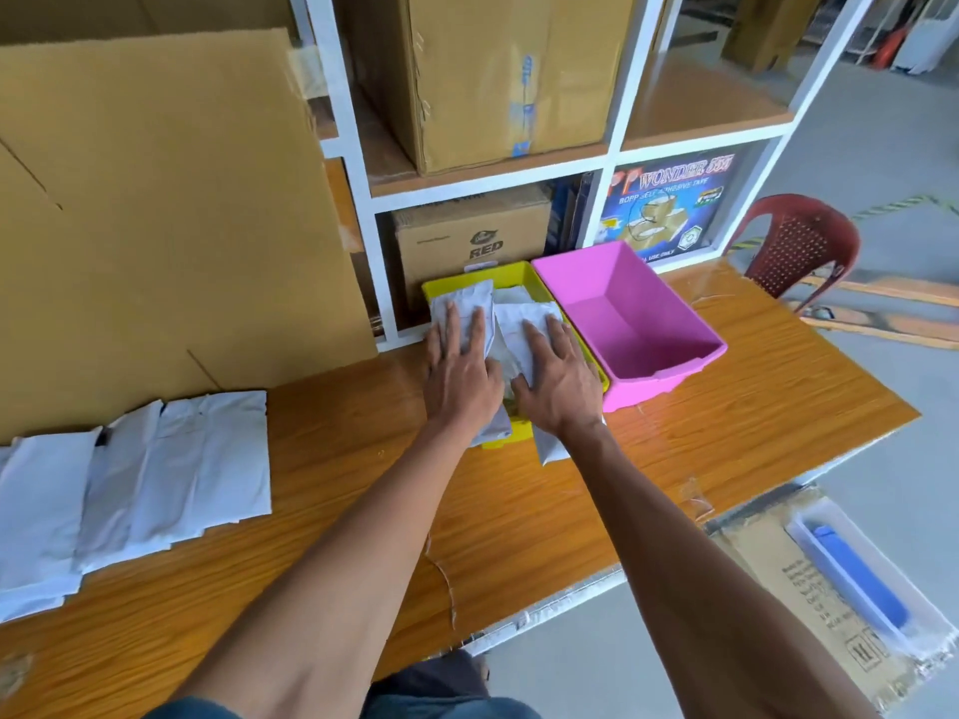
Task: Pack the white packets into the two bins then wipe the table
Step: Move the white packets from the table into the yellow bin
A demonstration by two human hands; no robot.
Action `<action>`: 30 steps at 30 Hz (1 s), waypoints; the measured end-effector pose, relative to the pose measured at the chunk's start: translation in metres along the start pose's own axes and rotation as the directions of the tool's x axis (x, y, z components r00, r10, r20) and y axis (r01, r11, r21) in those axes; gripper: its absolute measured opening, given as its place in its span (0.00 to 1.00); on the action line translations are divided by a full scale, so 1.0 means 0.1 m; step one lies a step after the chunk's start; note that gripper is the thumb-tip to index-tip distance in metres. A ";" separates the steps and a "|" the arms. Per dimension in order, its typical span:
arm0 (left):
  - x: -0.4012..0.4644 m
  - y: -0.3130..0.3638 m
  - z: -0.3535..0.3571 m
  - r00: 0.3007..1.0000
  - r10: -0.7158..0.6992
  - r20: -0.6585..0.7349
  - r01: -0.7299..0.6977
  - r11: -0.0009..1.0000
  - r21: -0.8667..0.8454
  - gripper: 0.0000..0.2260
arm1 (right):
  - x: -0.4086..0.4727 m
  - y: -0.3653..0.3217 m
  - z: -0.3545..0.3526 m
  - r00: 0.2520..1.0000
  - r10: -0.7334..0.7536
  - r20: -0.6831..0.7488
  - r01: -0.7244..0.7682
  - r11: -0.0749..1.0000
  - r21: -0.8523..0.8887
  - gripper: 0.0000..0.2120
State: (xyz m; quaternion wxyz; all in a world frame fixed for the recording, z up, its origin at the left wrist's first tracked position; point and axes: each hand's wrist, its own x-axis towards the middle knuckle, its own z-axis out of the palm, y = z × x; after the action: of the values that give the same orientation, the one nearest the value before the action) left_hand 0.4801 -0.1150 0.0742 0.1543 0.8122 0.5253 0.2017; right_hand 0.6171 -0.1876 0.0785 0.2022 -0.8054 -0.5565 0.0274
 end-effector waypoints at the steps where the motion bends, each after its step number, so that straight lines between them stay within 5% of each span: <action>1: 0.09 0.01 0.02 1.000 -0.012 0.006 0.012 1.000 0.001 0.33 | 0.12 0.01 0.00 1.000 -0.004 0.013 0.004 1.000 -0.001 0.40; 19: 1.04 0.23 0.45 0.967 -0.255 0.025 0.254 0.966 0.053 0.30 | 1.38 0.30 0.39 0.987 -0.114 0.113 0.116 0.993 -0.013 0.35; 30: 1.22 0.36 0.66 0.920 -0.388 0.060 0.382 0.919 0.096 0.30 | 1.70 0.41 0.47 0.933 -0.212 0.290 0.245 0.966 -0.083 0.34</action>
State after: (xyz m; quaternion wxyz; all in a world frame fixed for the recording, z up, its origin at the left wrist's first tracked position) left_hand 0.5855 -0.0200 0.0540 0.1778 0.7058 0.6762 0.1140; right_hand 0.7053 -0.0317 0.0512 0.0758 -0.7338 -0.6699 0.0837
